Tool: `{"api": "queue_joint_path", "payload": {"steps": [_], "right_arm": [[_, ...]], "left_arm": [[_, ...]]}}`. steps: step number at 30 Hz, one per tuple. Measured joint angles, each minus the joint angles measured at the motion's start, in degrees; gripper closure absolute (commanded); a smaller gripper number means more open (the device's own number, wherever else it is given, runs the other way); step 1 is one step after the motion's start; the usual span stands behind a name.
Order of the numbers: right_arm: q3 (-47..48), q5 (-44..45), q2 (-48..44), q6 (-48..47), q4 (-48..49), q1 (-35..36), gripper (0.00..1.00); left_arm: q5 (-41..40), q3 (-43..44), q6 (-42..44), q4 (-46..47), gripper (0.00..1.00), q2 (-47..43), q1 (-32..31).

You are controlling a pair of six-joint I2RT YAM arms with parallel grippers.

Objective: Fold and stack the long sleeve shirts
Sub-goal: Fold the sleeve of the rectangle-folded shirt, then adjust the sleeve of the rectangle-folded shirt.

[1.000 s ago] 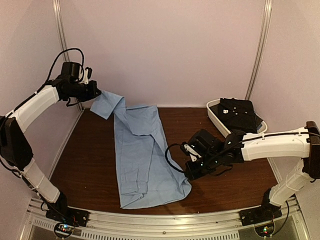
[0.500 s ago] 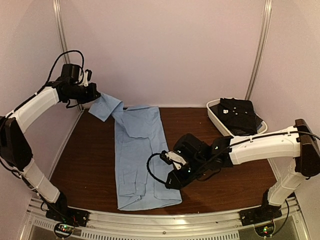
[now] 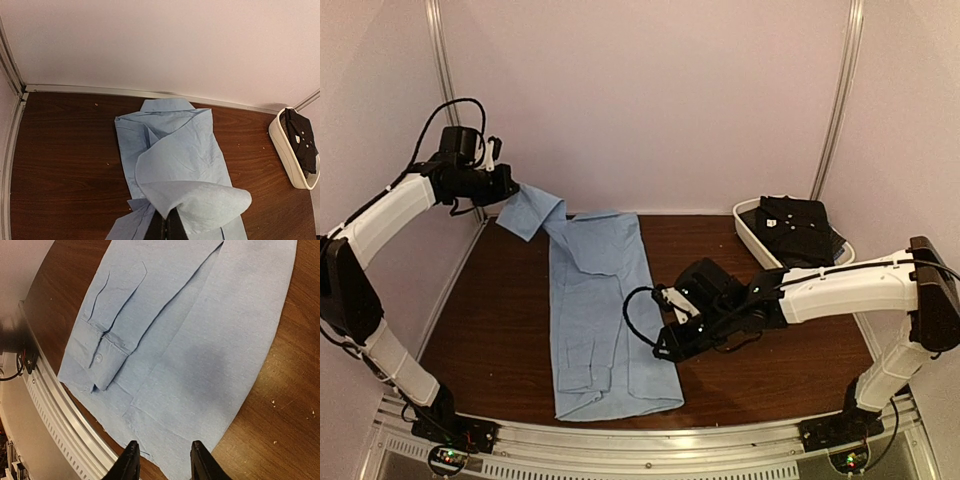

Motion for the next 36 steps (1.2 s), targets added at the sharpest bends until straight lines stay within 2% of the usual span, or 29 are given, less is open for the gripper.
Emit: {"api": "queue_joint_path", "payload": {"steps": [5, 17, 36], "right_arm": [[-1.38, 1.40, 0.28, 1.40, 1.44, -0.72, 0.64], [-1.86, 2.82, 1.90, 1.75, 3.04, -1.90, 0.64], [-2.05, 2.78, 4.20, 0.90, 3.45, -2.01, 0.65]], "left_arm": [[-0.59, -1.81, -0.09, 0.04, 1.00, -2.64, 0.00], [-2.60, -12.31, -1.51, -1.25, 1.00, -9.25, 0.04], [-13.53, -12.59, -1.79, -7.39, 1.00, -9.31, 0.09]]}}
